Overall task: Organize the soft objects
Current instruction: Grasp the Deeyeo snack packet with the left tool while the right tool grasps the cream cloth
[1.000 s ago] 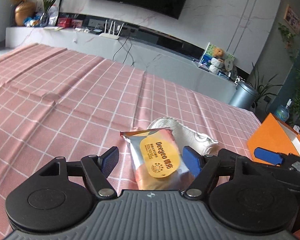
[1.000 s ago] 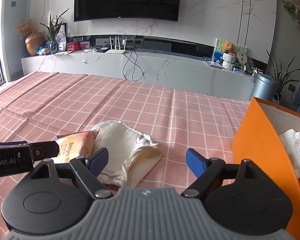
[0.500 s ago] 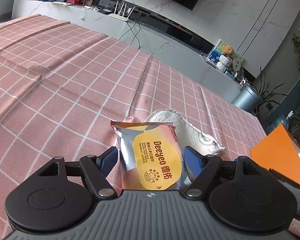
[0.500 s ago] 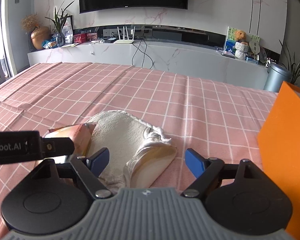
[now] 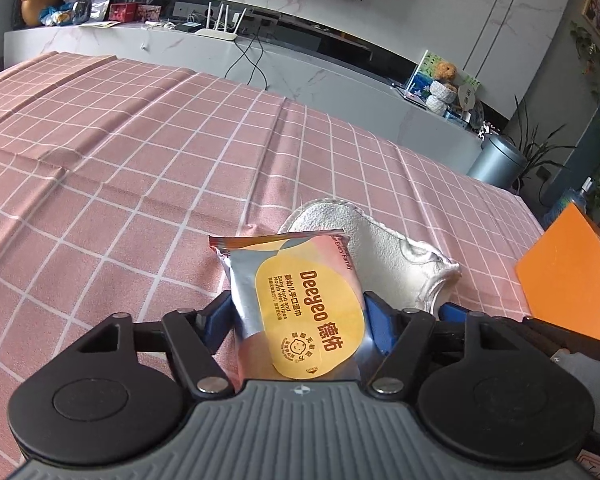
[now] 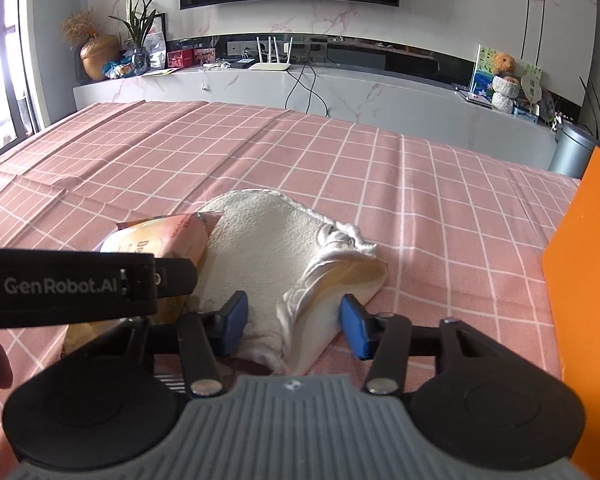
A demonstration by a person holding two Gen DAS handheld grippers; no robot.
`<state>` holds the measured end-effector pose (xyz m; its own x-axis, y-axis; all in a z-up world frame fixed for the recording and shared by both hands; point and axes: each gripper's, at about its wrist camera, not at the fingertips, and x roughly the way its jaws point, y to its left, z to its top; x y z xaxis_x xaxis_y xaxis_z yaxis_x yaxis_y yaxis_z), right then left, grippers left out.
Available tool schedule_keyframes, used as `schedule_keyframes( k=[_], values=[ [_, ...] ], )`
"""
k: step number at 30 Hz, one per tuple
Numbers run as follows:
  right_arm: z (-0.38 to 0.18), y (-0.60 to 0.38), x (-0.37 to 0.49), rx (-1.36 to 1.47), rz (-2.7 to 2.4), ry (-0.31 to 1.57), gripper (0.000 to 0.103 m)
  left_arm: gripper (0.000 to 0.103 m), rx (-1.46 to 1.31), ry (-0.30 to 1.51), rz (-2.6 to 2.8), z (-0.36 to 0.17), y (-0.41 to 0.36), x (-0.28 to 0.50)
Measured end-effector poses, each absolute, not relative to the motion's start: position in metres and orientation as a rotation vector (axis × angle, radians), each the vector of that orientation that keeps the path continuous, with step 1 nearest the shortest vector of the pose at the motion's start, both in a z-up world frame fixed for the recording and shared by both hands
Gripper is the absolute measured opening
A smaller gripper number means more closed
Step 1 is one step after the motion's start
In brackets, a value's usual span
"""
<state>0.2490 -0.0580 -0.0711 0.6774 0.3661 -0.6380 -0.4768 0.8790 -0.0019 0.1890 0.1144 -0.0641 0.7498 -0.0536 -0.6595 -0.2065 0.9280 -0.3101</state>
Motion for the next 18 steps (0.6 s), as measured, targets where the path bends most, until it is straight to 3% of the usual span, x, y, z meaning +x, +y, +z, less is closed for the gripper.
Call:
schedule_keyframes(
  k=[3,5,18],
  values=[
    [-0.069,-0.056,0.244,-0.187,0.478,0.671,0.029,0.070,-0.357,0.727,0.081,-0.063,0.112,0.187],
    [-0.068,-0.056,0.241,-0.193,0.478,0.664,0.007,0.067,-0.341,0.728,0.082,-0.062,0.110,0.184],
    [-0.055,-0.086,0.212,-0.159,0.385,0.731,0.006,0.064,-0.319,0.757,0.081,-0.056,0.107,0.148]
  ],
)
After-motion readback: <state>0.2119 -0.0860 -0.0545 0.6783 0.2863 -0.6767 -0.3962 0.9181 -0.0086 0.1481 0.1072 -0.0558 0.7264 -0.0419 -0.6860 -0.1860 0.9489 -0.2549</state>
